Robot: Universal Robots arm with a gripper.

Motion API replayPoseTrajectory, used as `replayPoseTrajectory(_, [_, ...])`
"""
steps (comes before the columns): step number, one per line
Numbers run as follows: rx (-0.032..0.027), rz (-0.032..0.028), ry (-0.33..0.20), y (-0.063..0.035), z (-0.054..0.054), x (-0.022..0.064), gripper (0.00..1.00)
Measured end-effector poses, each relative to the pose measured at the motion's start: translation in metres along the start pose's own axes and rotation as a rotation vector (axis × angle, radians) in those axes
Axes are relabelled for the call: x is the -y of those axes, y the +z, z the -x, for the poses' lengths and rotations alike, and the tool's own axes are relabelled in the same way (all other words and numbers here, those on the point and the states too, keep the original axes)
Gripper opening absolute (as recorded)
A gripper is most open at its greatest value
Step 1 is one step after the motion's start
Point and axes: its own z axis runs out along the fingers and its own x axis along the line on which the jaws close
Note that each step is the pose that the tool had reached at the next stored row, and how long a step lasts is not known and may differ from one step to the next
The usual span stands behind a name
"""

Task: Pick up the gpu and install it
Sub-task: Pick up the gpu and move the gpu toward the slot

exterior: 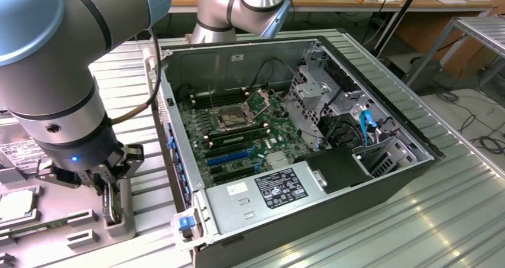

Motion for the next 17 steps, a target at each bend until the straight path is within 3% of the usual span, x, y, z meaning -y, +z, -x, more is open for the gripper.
replayPoseTrajectory(12, [0.0, 0.0, 0.0, -0.0167, 0.0, -0.0007, 0.27])
replayPoseTrajectory(17, [0.0, 0.0, 0.0, -0.0307, 0.001, -0.0014, 0.27])
